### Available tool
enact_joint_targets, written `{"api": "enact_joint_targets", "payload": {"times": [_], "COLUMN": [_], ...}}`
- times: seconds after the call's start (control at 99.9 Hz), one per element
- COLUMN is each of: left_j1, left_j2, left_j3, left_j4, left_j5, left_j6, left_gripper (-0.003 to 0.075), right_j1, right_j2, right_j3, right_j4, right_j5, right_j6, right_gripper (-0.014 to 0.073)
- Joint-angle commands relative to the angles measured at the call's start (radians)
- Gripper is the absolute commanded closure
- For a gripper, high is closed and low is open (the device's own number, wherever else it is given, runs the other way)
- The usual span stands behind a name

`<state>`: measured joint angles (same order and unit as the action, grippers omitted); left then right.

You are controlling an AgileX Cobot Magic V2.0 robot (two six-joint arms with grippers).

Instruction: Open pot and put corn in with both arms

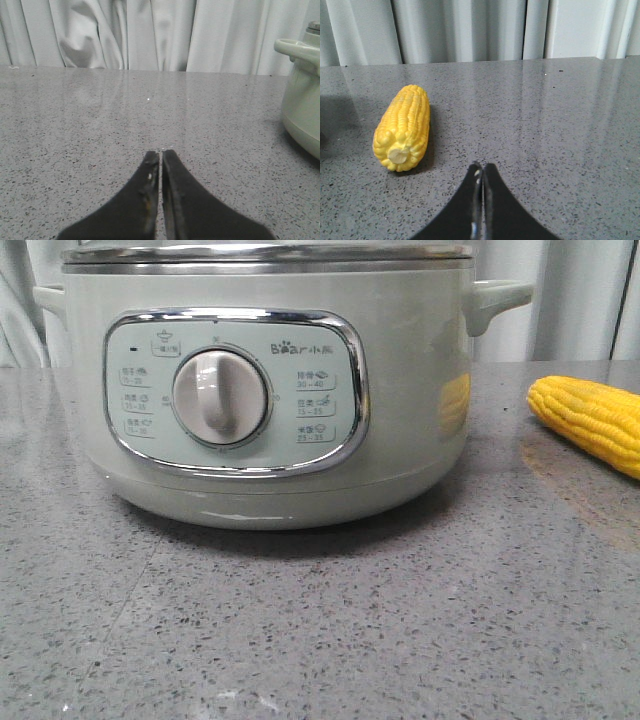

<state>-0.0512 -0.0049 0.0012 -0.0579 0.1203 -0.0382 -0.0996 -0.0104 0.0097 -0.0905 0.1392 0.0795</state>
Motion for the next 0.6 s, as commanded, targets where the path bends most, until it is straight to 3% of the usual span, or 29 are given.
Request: {"api": "enact_joint_targets", "payload": {"times": [0.0, 0.38, 0.59], "left_j1": [0.003, 0.003, 0.003], "left_j2": [-0.03, -0.03, -0.024], "left_j3": [0.022, 0.019, -0.071], "left_j4": [0.0, -0.036, -0.064], "left_j5": [-0.069, -0.077, -0.064], "left_j6": [-0.003, -0.003, -0.003], "left_gripper": [0.0741, 0.0741, 0.0741], "right_j1": [-0.005, -0.005, -0.005], "right_j2": [-0.022, -0.022, -0.02], "right_j3": [0.018, 0.018, -0.053], "right_j4": [-0.011, -0.011, -0.011], "right_j5": [-0.068, -0.086, -0.057], "right_j6": [-0.003, -0.003, -0.003], "right_gripper": [0.0657, 0.0657, 0.0657]}}
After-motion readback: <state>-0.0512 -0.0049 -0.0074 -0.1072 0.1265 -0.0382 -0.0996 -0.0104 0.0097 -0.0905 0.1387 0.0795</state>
